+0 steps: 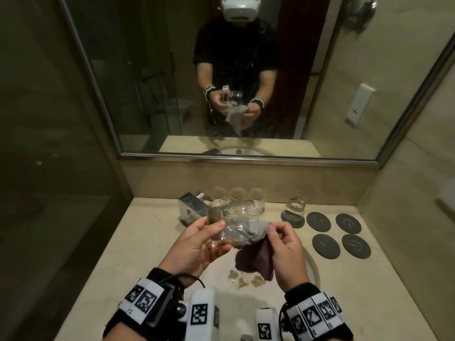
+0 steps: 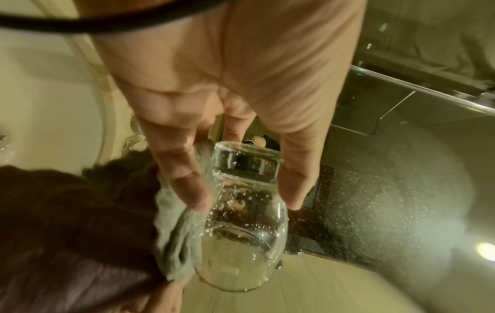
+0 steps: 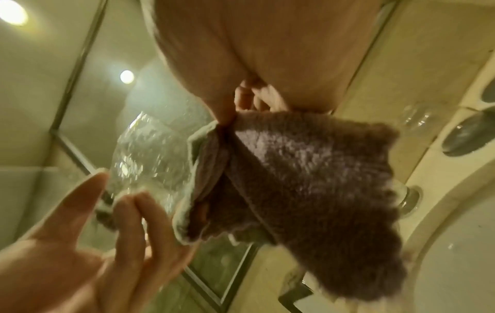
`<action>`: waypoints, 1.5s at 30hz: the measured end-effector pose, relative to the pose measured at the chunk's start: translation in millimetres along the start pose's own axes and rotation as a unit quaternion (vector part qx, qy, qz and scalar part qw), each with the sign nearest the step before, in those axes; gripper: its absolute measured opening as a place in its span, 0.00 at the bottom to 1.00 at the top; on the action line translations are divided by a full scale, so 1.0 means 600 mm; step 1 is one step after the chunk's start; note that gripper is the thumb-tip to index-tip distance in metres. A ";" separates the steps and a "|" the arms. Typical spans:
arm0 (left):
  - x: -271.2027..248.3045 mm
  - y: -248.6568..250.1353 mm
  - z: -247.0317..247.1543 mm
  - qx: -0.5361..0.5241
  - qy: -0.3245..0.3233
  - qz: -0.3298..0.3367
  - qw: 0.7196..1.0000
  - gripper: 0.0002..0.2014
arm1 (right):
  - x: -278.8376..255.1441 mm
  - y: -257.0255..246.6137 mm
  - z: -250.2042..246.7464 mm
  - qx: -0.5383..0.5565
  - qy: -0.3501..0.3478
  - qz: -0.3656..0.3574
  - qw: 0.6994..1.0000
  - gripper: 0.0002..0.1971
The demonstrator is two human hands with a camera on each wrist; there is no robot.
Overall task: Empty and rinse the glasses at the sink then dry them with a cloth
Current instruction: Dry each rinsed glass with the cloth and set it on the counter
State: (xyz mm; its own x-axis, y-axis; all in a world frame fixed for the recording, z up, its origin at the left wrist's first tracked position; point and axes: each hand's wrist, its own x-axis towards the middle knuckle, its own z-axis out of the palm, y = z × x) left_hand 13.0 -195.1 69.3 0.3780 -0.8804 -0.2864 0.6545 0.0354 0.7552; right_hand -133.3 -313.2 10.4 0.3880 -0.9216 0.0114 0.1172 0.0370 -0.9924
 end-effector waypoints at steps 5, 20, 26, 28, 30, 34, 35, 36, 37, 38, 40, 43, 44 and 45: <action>0.003 0.017 -0.017 -0.035 0.028 0.025 0.999 0.30 | 0.015 -0.041 -0.020 0.333 0.022 0.132 0.933 0.09; 0.008 0.011 -0.027 -0.028 0.016 0.003 0.999 0.13 | 0.001 -0.051 -0.026 0.307 -0.005 0.295 0.905 0.12; -0.002 0.007 -0.042 -0.036 -0.009 -0.043 0.998 0.22 | -0.015 -0.052 -0.017 0.403 -0.027 0.321 0.856 0.18; -0.003 0.000 -0.051 -0.044 -0.009 -0.081 0.996 0.36 | -0.022 -0.064 -0.008 0.412 -0.060 0.302 0.858 0.22; -0.004 -0.009 -0.053 -0.053 -0.032 -0.118 0.991 0.49 | -0.028 -0.067 0.002 0.381 -0.092 0.306 0.867 0.24; -0.005 -0.019 -0.038 -0.061 -0.066 -0.130 0.987 0.55 | -0.035 -0.054 0.014 0.307 -0.098 0.316 0.892 0.23; -0.006 -0.021 -0.036 -0.054 -0.057 -0.122 0.989 0.53 | -0.034 -0.048 0.014 0.275 -0.099 0.300 0.908 0.23; -0.005 -0.022 -0.035 -0.044 -0.042 -0.112 0.992 0.48 | -0.031 -0.043 0.012 0.232 -0.089 0.276 0.929 0.24; -0.003 -0.023 -0.035 -0.035 -0.032 -0.100 0.994 0.42 | -0.028 -0.039 0.010 0.156 -0.064 0.235 0.957 0.25; -0.003 -0.023 -0.035 -0.029 -0.028 -0.087 0.995 0.34 | -0.029 -0.036 0.009 0.048 -0.035 0.185 0.981 0.25; -0.003 -0.022 -0.033 -0.024 -0.034 -0.065 0.997 0.29 | -0.039 -0.037 0.010 -0.123 -0.012 0.085 0.989 0.25; 0.002 -0.021 -0.027 -0.013 -0.065 -0.046 0.997 0.39 | -0.062 -0.032 0.013 -0.258 -0.112 -0.025 0.959 0.24; 0.003 -0.020 -0.024 -0.008 -0.074 -0.041 0.996 0.41 | -0.068 -0.029 0.015 -0.270 -0.128 -0.037 0.954 0.24; 0.003 -0.020 -0.021 -0.003 -0.083 -0.037 0.996 0.42 | -0.069 -0.023 0.014 -0.272 -0.122 -0.052 0.953 0.22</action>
State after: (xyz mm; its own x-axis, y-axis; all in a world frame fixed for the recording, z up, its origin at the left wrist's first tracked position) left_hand 14.0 -191.1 52.5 0.2147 -0.9467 -0.2399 0.6806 -0.0311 0.7320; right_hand -143.2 -272.5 24.6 0.6094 -0.7893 0.0753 -0.2995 -0.3171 -0.8999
